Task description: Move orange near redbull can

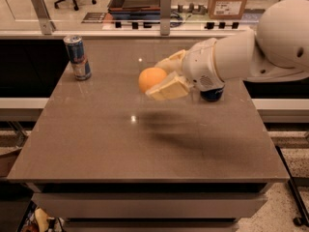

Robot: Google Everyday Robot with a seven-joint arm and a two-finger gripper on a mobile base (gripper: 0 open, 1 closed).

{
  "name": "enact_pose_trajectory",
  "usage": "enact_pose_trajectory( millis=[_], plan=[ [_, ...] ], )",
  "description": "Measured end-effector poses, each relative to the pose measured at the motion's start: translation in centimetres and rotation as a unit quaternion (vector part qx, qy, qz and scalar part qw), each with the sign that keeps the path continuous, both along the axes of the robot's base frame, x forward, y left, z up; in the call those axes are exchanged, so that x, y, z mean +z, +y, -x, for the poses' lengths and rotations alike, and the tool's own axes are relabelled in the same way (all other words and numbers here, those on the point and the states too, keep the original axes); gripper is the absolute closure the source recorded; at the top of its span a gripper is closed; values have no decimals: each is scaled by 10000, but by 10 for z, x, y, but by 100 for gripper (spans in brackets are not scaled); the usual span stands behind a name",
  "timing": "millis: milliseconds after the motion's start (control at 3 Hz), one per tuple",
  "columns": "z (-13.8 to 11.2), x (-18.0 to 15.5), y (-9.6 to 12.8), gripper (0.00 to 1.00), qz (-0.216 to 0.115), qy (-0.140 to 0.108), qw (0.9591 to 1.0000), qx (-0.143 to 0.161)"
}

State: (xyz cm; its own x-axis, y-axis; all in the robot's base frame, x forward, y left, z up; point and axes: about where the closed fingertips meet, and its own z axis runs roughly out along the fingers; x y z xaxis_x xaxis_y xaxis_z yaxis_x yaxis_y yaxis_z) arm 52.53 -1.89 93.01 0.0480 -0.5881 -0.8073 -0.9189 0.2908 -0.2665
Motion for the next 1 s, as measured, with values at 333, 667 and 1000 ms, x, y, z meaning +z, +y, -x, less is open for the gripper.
enact_pose_trajectory(
  millis=[333,667,1000],
  plan=[
    [-24,3,26,100,-73,-106,9999,-58],
    [-51,-2,55,100,26,-116,9998,-157],
    [-78,-12,83,100,155,-64,9995,-275]
  ],
)
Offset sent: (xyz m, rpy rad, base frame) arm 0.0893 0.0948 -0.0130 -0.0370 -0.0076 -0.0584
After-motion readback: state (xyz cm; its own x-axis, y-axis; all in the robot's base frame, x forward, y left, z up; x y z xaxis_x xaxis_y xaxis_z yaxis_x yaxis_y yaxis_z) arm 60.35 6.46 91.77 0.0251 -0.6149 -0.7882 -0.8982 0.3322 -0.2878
